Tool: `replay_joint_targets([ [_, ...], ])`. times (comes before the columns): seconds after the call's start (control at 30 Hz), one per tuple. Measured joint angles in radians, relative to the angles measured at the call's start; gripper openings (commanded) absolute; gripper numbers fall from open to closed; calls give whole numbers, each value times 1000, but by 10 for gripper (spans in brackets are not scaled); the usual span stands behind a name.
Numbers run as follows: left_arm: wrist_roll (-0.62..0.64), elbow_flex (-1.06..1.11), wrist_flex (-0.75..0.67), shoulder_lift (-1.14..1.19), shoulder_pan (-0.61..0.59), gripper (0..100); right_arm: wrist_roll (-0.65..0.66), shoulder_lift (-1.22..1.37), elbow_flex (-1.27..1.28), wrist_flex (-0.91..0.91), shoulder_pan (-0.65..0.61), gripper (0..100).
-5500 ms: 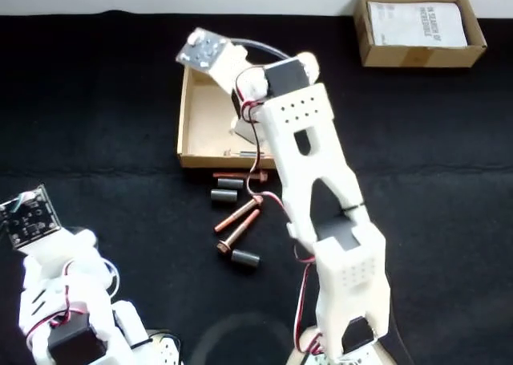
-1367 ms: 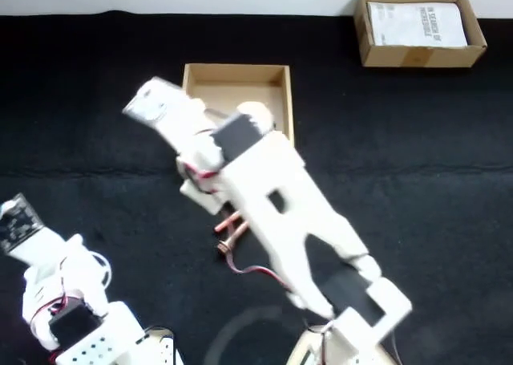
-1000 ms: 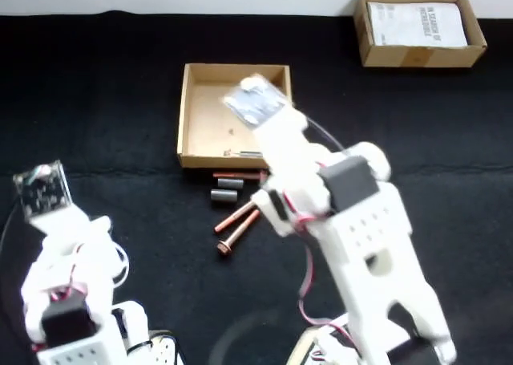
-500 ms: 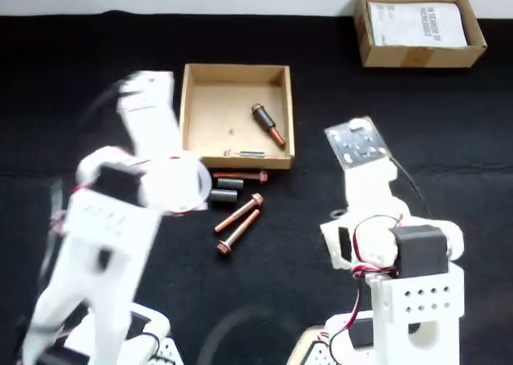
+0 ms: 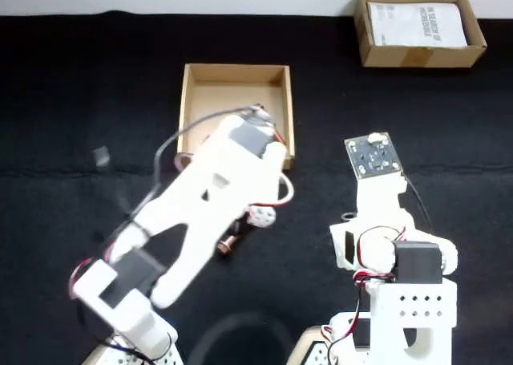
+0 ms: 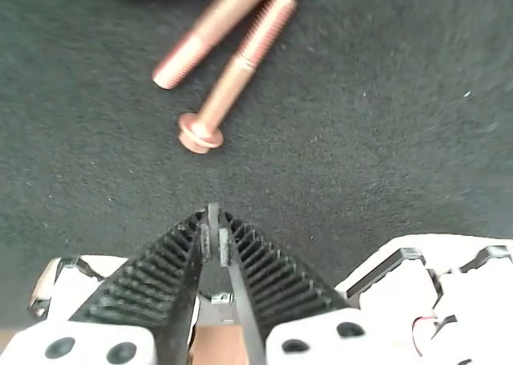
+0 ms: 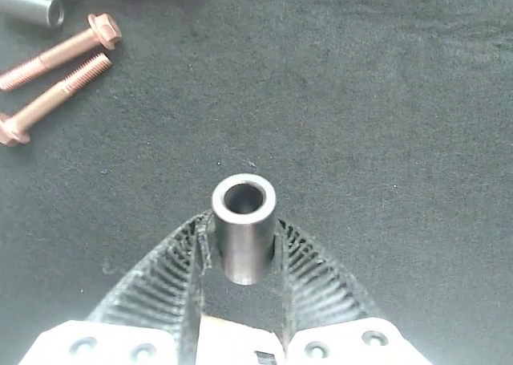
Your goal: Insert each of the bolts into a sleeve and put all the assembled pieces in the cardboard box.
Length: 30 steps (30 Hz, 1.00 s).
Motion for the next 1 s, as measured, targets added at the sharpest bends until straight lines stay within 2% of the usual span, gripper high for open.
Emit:
replay_joint_targets([
  [0.33, 8, -58, 9, 249, 80, 10, 0, -3, 0, -2, 0, 7],
  [0.63, 25, -58, 8, 371, 77, 10, 0, -3, 0, -2, 0, 7],
  [1.0, 25, -61, -80, 433, -35, 10, 0, -3, 0, -2, 0, 7],
])
